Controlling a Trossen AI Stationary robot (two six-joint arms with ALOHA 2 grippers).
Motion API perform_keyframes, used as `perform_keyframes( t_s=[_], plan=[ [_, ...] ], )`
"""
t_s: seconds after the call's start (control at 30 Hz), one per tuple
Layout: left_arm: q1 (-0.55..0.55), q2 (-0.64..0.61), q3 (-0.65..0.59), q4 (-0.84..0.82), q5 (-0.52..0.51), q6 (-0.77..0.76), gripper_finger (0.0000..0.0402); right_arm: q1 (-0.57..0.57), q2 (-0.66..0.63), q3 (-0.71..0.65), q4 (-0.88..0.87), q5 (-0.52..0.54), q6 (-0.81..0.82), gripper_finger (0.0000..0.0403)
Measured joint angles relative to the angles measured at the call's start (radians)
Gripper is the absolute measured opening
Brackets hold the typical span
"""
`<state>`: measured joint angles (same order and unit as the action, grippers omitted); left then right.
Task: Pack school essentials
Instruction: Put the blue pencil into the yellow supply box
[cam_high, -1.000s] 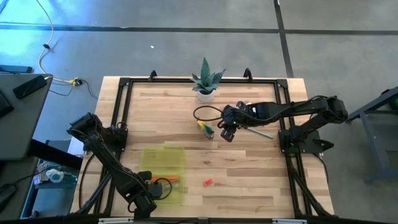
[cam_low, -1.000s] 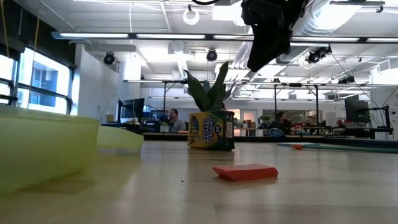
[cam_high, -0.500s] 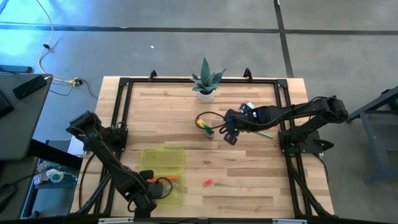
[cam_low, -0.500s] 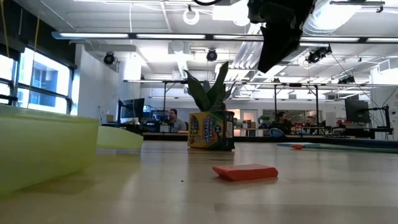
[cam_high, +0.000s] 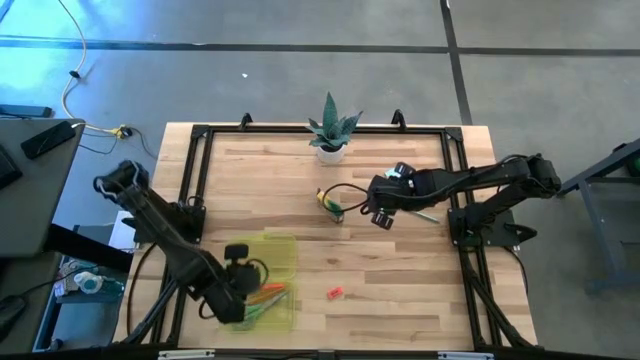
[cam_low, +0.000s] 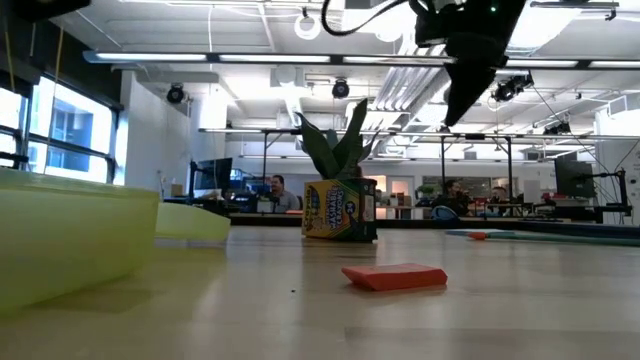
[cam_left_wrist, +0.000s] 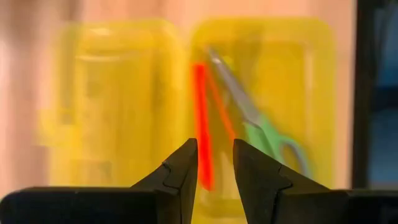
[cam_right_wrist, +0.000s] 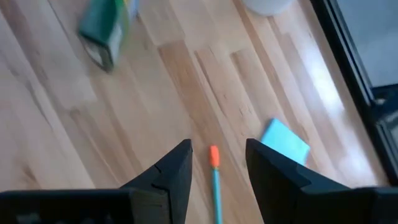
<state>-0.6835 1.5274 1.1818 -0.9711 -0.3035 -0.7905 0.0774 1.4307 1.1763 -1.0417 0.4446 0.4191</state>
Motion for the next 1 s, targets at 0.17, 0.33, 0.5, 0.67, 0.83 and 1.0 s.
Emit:
perform_keyframes(
  t_s=[0.17, 0.33, 0.5, 0.67, 0.83, 1.0],
  plan=[
    [0.070, -0.098, -0.050, -0.004, -0.111, 0.067, 0.0087, -0.021, 0.000, 0.000, -0.065, 0.000, -0.017, 0.0142],
    [0.152, -0.198, -0.145, -0.001, -0.140, 0.057, 0.0087, -0.053, 0.000, -0.001, -0.070, 0.000, -0.071, 0.0142],
    [0.221, -0.308, -0.258, 0.036, -0.150, 0.035, 0.0087, -0.094, 0.000, -0.056, -0.065, -0.016, -0.088, 0.0142],
    [0.287, -0.402, -0.332, 0.127, -0.125, 0.101, 0.0087, -0.152, -0.006, -0.157, 0.002, -0.087, -0.117, 0.0142],
    [0.361, -0.458, -0.350, 0.164, -0.094, 0.173, 0.0087, -0.226, -0.013, -0.227, 0.129, -0.239, -0.190, 0.0142],
    [0.411, -0.485, -0.350, 0.164, -0.093, 0.183, 0.0087, -0.301, -0.012, -0.254, 0.200, -0.347, -0.244, 0.0142]
  ],
)
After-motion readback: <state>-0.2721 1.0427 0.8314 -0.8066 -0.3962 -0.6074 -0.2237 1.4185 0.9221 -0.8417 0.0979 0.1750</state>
